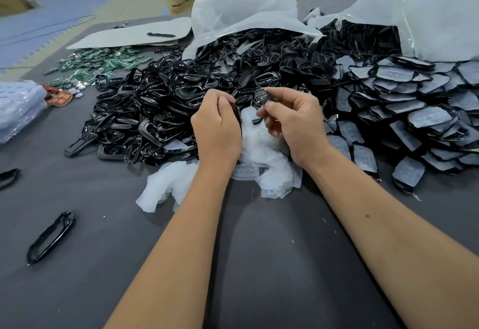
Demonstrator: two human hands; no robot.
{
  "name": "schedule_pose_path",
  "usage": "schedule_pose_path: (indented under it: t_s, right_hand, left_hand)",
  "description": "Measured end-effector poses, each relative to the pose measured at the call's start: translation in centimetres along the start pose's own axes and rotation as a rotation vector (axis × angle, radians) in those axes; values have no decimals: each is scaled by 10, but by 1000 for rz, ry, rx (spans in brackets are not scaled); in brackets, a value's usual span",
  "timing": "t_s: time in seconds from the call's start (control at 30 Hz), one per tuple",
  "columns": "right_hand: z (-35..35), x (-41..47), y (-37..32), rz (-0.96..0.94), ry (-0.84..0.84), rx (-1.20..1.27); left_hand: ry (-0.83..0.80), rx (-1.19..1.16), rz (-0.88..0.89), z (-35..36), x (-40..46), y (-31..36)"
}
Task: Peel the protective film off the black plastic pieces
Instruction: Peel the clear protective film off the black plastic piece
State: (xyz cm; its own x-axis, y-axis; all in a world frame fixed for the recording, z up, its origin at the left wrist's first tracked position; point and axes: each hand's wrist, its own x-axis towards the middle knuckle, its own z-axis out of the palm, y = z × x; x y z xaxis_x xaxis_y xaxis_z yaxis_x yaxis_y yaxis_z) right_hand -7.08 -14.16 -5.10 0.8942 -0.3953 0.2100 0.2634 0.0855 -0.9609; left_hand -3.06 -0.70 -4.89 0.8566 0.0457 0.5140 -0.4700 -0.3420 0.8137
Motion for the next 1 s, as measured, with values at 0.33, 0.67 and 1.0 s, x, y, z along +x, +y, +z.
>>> schedule_pose_path:
  t_s: [0.33,0.67,1.0]
  right_hand:
    - [0,-3,-3,-30,-73,-86]
    - [1,-2,0,-183,111,-171]
    - [0,0,3,-239,173,-209]
  left_hand:
    - [-21,-66,-105,-5,2,-3]
    - [15,-170,-152,-5,0,-3]
    - [-46,-141,-177,-2,2,-7]
